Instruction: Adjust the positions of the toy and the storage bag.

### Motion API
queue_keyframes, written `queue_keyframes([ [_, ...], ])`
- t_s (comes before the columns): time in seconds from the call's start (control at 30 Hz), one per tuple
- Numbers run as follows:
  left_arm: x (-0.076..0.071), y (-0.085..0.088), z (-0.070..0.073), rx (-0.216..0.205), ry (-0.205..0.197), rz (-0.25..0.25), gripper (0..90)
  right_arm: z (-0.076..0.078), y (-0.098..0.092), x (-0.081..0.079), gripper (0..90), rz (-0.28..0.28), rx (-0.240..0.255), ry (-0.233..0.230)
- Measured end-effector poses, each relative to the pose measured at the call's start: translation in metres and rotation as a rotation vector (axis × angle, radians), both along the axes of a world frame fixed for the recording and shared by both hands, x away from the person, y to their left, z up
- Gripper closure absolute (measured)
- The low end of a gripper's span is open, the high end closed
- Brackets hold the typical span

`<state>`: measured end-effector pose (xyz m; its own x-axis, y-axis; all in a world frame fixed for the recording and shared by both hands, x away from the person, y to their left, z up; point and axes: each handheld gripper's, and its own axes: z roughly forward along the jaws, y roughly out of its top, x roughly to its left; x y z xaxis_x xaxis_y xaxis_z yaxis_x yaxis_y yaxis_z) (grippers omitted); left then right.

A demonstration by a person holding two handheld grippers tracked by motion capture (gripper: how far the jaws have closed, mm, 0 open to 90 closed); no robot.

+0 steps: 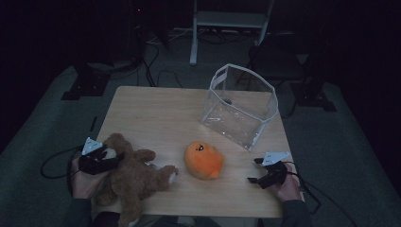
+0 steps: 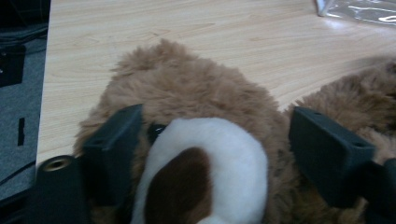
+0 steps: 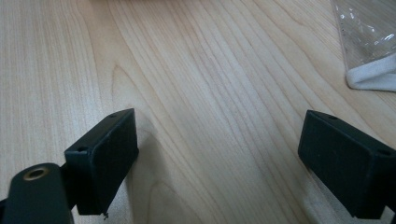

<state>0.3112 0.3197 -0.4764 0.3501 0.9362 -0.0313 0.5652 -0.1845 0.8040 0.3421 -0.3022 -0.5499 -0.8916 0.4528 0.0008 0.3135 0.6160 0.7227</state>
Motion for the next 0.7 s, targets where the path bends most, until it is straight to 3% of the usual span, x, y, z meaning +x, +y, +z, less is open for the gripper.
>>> queue_keyframes([
  [0.1, 0.003, -0.004, 0.001, 0.015, -0.006, 0.015, 42.2, 0.0, 0.0, 0.0, 11.4, 0.0, 0.0, 0.0],
  [0.23, 0.005, -0.008, 0.002, 0.027, -0.007, 0.006, 47.9, 0.0, 0.0, 0.0, 11.4, 0.0, 0.0, 0.0],
  [0.33, 0.008, -0.016, 0.004, 0.025, -0.036, -0.015, 51.9, 0.0, 0.0, 0.0, 11.4, 0.0, 0.0, 0.0],
  [0.4, 0.01, -0.02, 0.006, 0.023, -0.049, -0.042, 52.4, 0.0, 0.0, 0.0, 11.4, 0.0, 0.0, 0.0],
  [0.57, 0.024, -0.047, 0.021, 0.065, -0.122, -0.18, 52.9, 0.0, 0.0, 0.0, 11.4, 0.001, 0.0, -0.001],
  [0.7, 0.038, -0.069, 0.03, 0.094, -0.162, -0.262, 53.2, 0.0, 0.0, 0.0, 11.4, 0.0, 0.0, 0.0],
])
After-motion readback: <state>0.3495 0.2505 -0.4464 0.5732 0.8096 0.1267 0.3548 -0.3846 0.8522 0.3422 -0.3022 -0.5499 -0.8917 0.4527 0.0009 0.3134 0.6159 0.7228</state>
